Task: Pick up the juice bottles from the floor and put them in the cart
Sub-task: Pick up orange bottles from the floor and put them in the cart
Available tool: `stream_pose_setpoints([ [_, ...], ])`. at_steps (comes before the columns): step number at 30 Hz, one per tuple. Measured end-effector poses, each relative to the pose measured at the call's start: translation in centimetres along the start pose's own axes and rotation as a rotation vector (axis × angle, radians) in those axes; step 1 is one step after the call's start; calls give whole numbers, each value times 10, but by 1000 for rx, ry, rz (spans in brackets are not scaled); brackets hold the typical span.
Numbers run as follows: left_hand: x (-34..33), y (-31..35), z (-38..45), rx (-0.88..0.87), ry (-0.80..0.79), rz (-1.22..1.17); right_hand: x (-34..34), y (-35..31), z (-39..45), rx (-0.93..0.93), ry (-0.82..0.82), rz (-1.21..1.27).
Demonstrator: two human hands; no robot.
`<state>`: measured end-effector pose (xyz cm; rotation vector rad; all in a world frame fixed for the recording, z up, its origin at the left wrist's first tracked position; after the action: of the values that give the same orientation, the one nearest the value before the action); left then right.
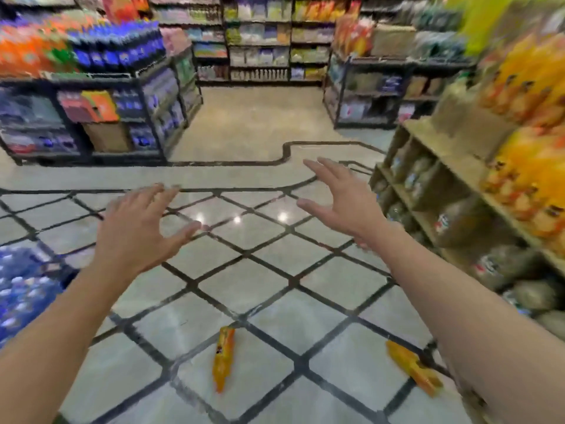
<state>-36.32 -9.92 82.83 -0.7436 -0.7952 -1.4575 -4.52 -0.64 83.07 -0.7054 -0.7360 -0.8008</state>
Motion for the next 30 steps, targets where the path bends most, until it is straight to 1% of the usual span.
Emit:
stream_pose_setpoints([
  [3,-51,75,53,-75,-29,6,24,114,-15,-124,-48,-140],
  [7,-119,151,91,-166,-94,41,35,219,-43,-211,-122,-240],
  [12,-205,205,106,-242,-193,22,26,320,-87,-377,-176,-307],
  [15,-262,227,104,-234,-269,-34,3,370,-120,-465,-220,-323],
  [18,-331,251,88,-225,-354,-69,-27,407,-159,-562,-206,-323],
  [21,-406,265,53,-220,-447,-94,-75,441,-207,-655,-244,-319],
  [23,-463,266,26,-204,-483,-95,-123,470,-252,-707,-298,-316],
  [25,-529,259,-9,-150,-519,-94,-181,501,-304,-748,-356,-314],
  [29,-659,229,-88,-53,-538,-113,-312,572,-412,-841,-458,-312],
  [30,-715,209,-127,-23,-602,-158,-346,593,-443,-871,-486,-306],
])
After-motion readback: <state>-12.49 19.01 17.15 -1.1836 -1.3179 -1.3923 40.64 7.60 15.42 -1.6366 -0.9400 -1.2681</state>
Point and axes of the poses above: each hand's wrist, its own z-axis towards the middle knuckle, its own x-axis out of the back of the hand, y = z × x, the point moved 10 cm from there along z, towards the middle knuckle, and after that the axes turned 9 degrees about y, right-handed, at the moved point
